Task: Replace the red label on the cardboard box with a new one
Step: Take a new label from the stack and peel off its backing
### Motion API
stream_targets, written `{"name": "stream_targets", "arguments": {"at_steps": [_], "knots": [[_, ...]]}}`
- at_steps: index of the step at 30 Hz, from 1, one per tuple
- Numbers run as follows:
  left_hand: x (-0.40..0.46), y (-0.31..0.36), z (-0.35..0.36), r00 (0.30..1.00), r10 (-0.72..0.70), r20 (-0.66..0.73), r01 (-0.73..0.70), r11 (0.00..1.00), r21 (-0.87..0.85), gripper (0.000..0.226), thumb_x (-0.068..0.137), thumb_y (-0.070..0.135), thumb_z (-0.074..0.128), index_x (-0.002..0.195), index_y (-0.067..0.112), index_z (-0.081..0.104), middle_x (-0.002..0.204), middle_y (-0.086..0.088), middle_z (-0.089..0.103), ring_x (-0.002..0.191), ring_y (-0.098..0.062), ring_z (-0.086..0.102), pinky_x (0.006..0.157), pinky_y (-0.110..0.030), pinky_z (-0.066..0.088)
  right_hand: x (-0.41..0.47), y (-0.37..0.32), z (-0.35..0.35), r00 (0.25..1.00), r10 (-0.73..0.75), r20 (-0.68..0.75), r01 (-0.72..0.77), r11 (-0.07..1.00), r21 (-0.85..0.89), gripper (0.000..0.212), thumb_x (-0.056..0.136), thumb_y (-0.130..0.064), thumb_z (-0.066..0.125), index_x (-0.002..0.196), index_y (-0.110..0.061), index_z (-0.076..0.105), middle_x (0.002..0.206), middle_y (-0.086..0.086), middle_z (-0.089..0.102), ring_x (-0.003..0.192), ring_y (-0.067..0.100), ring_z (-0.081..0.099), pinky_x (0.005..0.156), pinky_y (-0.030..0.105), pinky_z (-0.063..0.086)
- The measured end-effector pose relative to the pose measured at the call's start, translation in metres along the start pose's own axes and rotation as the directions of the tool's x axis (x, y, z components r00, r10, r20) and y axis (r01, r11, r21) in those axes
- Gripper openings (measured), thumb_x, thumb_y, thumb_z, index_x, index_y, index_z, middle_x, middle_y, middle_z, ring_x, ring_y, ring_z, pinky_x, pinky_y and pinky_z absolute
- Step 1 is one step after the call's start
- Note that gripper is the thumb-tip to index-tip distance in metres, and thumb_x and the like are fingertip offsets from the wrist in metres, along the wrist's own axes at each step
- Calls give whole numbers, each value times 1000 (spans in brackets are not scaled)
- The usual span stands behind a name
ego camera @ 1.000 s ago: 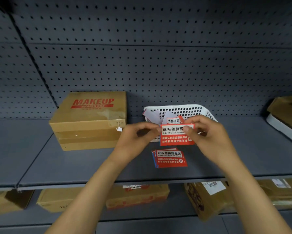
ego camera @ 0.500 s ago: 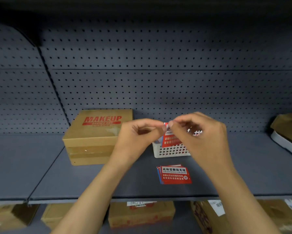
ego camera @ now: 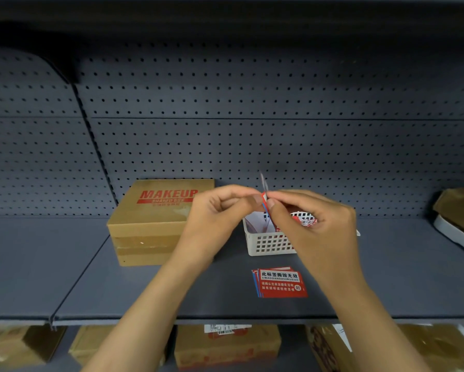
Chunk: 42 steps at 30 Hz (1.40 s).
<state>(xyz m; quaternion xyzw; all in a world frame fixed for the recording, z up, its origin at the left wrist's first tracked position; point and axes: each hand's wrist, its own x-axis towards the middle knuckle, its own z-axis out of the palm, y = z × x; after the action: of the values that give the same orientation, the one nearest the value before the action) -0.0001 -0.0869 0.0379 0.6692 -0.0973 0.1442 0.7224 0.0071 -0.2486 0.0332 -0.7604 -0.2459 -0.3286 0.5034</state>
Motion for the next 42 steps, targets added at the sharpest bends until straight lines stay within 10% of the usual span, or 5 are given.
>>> {"name": "stream_targets", "arguments": {"at_steps": [13, 24, 42], "knots": [[-2, 1, -5, 978, 164, 132, -191, 956, 223, 13, 94, 14, 66, 87, 23, 72, 81, 3, 77, 79, -14, 73, 80, -30, 58, -1, -11, -6, 997, 9, 80, -18, 993, 116, 39, 86, -7, 75, 96, -44, 72, 93, -22, 76, 81, 2, 74, 73, 15, 55], [0, 5, -7, 851, 453, 266, -491, 505, 709, 7, 96, 27, 61, 91, 27, 66, 73, 24, 58, 72, 6, 51, 65, -15, 40, 2, -9, -8, 960, 226, 165, -267, 919, 291, 15, 83, -15, 78, 85, -29, 80, 78, -16, 80, 73, 1, 75, 68, 13, 55], [17, -12, -19, 994, 101, -33, -52, 737, 674, 13, 90, 29, 55, 77, 29, 59, 66, 21, 63, 53, -6, 53, 63, -28, 38, 14, 20, -11, 855, 518, 9, -492, 806, 330, 17, 87, -13, 75, 75, -25, 80, 69, -1, 78, 64, 10, 70, 67, 21, 57]]}}
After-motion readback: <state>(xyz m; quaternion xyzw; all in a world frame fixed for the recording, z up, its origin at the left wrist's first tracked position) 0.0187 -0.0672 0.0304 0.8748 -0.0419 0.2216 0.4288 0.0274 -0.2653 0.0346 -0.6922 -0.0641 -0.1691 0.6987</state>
